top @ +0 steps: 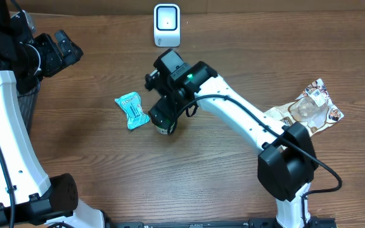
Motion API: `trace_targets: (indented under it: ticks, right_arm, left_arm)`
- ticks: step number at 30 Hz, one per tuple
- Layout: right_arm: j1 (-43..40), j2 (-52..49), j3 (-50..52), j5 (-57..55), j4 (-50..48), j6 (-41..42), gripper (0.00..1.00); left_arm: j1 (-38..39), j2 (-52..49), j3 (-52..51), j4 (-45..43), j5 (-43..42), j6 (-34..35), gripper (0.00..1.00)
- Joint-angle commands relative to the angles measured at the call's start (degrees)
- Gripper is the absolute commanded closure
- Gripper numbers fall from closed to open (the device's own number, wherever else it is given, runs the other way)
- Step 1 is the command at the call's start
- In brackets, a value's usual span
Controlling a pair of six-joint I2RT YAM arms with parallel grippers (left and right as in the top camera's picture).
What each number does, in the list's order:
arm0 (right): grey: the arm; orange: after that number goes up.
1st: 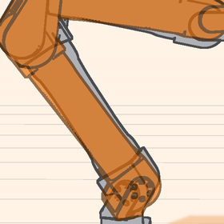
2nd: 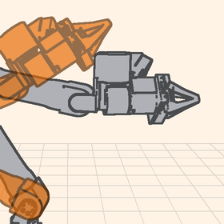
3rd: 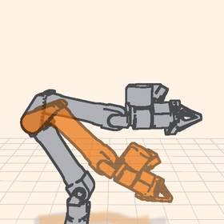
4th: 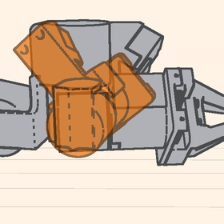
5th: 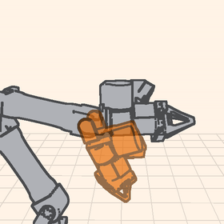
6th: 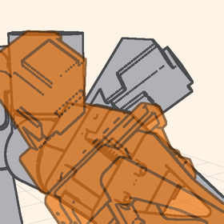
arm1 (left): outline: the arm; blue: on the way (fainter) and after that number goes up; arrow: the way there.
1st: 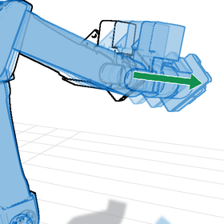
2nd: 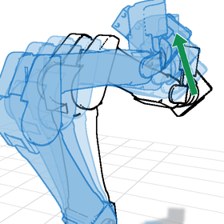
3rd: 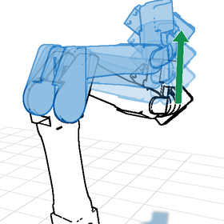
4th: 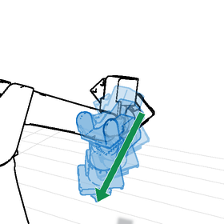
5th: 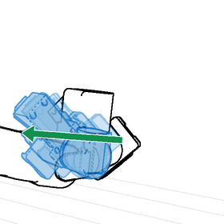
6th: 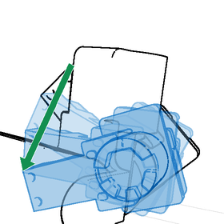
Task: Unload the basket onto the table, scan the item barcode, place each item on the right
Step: 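Lift the green-lidded jar and carry it toward the scanner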
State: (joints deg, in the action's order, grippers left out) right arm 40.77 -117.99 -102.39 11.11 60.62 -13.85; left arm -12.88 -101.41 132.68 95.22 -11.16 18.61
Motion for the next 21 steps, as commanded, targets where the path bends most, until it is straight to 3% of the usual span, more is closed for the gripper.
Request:
trace_targets:
  ticks: [1, 10, 17, 21]
  right_arm:
    - [0.5, -2.6, 0.1, -0.3, -0.1, -6.1, 0.0]
    - [0.7, -5.8, 0.1, 0.2, -0.1, -6.1, 0.05]
    - [0.7, -6.3, 0.1, -1.0, -0.5, -5.8, 0.24]
    - [0.7, -6.3, 0.1, -0.8, 0.3, -5.5, 0.4]
  left_arm:
    - [-0.1, -0.5, 0.2, 0.1, -0.3, -0.8, 0.0]
    - [-0.1, -0.5, 0.2, 0.1, -0.3, -0.8, 0.01]
    - [-0.1, -0.5, 0.2, 0.1, -0.3, -0.8, 0.0]
    - [-0.1, -0.5, 0.2, 0.1, -0.3, -0.8, 0.0]
